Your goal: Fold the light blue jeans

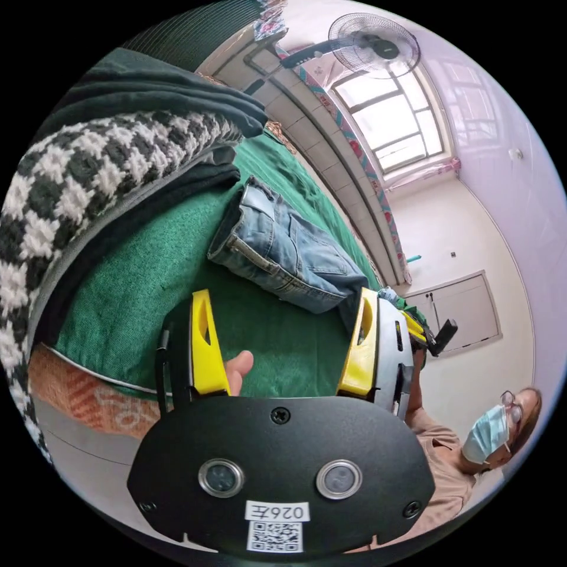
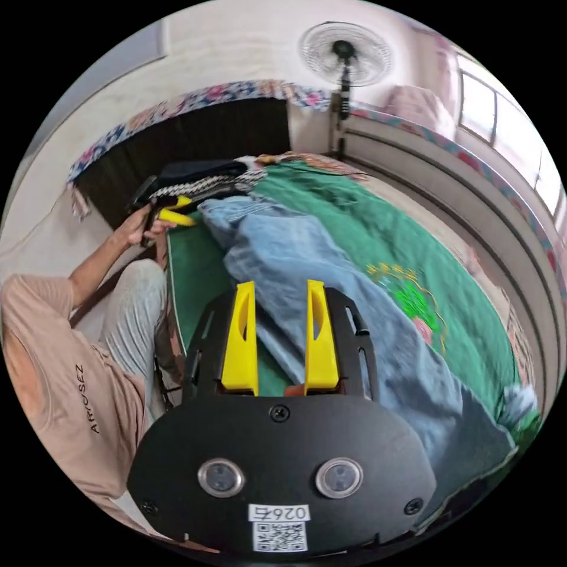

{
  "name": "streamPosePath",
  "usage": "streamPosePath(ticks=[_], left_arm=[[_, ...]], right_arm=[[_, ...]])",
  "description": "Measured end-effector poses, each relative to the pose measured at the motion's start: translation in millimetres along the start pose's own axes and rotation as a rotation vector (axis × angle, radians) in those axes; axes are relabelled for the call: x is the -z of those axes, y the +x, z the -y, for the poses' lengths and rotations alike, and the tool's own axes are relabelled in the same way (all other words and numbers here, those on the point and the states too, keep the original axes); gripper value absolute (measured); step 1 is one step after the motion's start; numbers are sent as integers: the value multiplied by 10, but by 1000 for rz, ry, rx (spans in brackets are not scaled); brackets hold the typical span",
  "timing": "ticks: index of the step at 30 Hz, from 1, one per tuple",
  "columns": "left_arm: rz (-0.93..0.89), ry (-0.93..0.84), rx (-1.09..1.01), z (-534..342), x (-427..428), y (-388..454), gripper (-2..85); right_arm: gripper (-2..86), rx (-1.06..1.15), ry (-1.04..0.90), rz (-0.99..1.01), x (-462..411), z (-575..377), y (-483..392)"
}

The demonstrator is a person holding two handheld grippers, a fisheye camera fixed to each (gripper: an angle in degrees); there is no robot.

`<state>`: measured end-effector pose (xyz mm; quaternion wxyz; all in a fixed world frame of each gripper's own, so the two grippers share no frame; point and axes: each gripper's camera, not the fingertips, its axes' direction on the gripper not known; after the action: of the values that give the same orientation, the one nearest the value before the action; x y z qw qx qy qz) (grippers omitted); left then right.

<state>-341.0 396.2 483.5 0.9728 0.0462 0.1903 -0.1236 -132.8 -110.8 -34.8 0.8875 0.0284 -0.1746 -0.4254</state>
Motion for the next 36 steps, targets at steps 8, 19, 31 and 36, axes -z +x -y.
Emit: streamPosePath(ticks=[8, 19, 31, 36], left_arm=[[146, 212, -378, 572, 790, 774, 63], [84, 159, -163, 40, 1633, -286, 233], [465, 206, -298, 692, 2480, 623, 72], [514, 216, -150, 165, 3251, 470, 86]], right_arm=[[26, 166, -187, -97, -731, 905, -76], [104, -127, -143, 405, -349, -95, 932], [86, -240, -160, 246, -634, -1058, 775], [71, -438, 54, 218, -47, -2343, 676]])
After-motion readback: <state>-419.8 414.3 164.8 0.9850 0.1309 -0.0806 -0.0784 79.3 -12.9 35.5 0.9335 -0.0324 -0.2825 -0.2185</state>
